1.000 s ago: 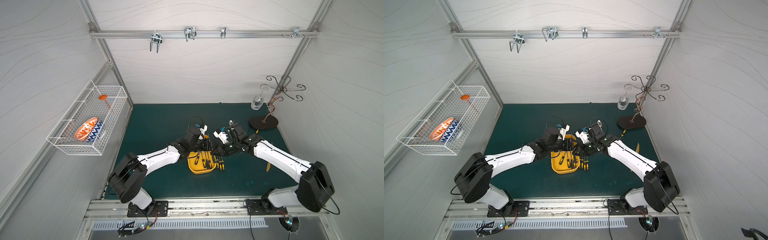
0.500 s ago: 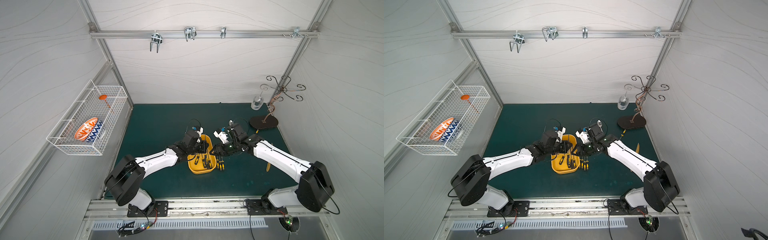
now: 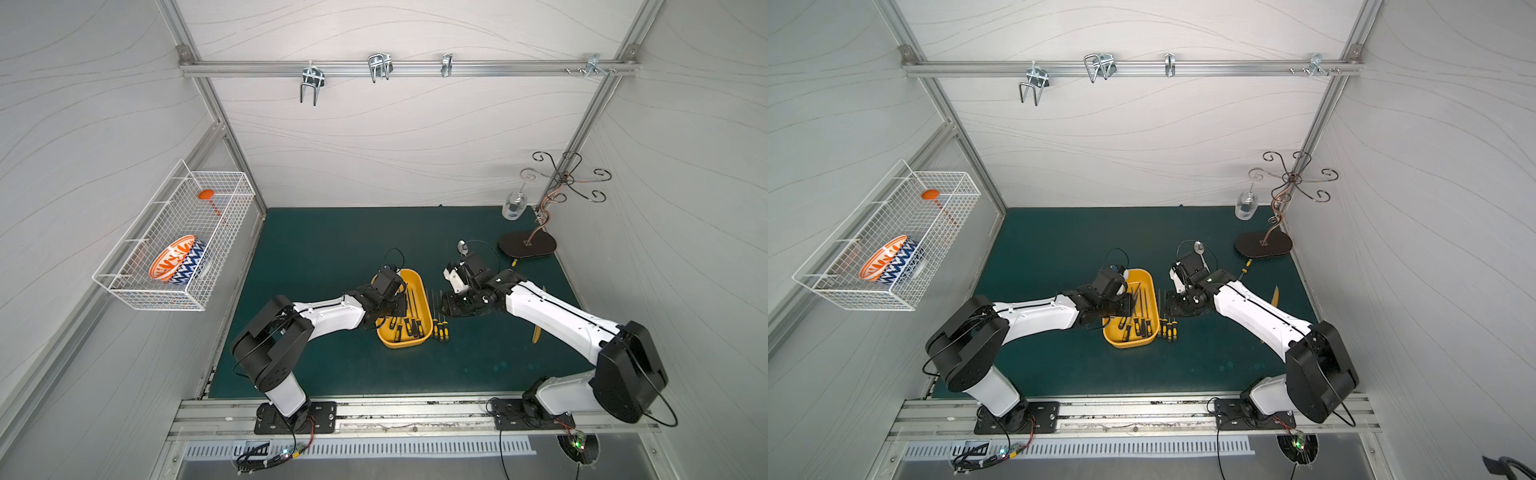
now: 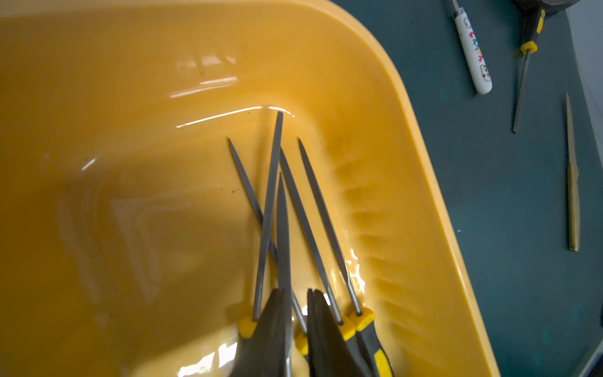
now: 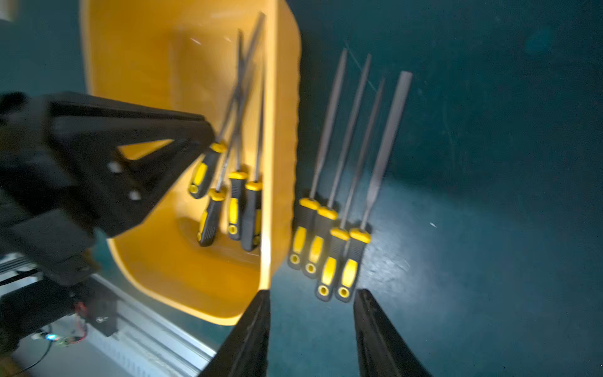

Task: Put the file tool into the storage box
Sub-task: Place the file tool in the storage box, then pick up the file tool from the center of the board.

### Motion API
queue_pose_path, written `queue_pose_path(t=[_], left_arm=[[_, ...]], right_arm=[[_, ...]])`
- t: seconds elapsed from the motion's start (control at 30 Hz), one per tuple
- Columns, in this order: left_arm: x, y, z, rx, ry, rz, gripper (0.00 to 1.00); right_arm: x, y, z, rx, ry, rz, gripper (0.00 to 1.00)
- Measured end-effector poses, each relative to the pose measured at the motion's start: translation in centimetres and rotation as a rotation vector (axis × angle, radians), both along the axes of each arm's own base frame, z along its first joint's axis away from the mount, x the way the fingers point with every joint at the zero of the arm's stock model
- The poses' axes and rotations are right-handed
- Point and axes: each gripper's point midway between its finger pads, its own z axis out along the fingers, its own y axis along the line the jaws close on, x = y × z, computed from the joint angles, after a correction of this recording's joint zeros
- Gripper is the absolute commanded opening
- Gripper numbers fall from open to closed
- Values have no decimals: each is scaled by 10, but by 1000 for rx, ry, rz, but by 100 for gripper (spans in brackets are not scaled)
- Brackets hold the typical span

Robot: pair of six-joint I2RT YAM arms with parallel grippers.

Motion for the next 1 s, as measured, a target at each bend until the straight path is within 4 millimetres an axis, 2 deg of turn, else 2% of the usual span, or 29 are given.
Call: queue_pose_path(t=[0.17,0.3,0.7,1.0], left_arm=[[3,-2,4,-7,-10,-2,26],[2,-2,4,-6,-8,-1,26],[2,-2,4,-6,-9,-2,27],[2,-2,4,-6,-8,-2,28]], right_arm=[[-13,-16,-39,-108,101,-7,46],[-21,-21,-57,-149,159,-3,44],[-26,-14,-62,-121,197,14,42],[-28,-11,-75,-126,236,21,40]])
